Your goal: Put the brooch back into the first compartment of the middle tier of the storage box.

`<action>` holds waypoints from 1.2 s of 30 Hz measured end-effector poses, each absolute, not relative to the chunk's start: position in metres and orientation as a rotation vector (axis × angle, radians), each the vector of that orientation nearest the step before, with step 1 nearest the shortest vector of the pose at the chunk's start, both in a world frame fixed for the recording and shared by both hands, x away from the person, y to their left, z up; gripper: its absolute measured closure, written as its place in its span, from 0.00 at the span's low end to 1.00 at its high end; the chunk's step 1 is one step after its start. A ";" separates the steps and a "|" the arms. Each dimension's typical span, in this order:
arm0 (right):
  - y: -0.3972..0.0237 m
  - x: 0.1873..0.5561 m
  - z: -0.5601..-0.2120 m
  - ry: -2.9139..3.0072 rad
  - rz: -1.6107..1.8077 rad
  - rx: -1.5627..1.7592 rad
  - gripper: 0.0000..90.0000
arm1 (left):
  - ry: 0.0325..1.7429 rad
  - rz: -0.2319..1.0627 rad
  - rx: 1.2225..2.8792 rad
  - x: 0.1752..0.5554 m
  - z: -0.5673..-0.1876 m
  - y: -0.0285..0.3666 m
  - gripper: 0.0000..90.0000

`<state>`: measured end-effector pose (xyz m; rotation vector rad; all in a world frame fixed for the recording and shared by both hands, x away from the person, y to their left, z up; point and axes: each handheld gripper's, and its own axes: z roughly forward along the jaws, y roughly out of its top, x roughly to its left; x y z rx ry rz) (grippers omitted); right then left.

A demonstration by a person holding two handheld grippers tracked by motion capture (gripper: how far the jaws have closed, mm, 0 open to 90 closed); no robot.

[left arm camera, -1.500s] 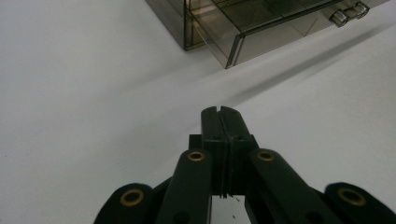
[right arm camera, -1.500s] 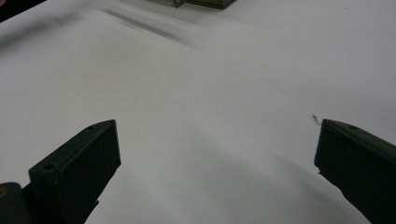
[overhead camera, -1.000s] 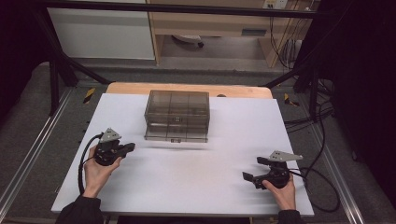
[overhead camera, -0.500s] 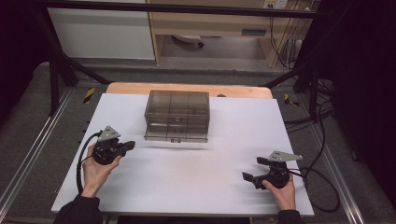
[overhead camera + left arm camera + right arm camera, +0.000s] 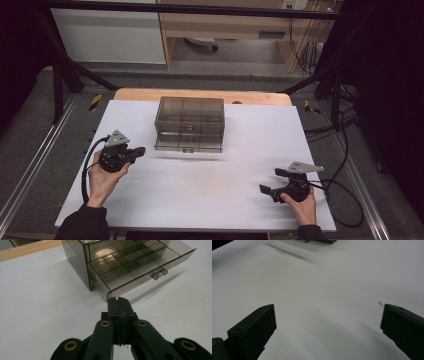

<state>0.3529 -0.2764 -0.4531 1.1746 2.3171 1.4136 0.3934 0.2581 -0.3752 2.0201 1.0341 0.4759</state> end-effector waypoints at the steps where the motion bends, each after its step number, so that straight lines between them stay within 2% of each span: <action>1: -0.276 0.353 -0.453 2.317 1.413 1.173 0.01 | 1.033 0.477 2.021 0.394 -0.374 0.258 0.99; 36: -0.276 0.353 -0.454 2.321 1.410 1.171 0.01 | 0.977 0.476 2.048 0.419 -0.351 0.222 0.99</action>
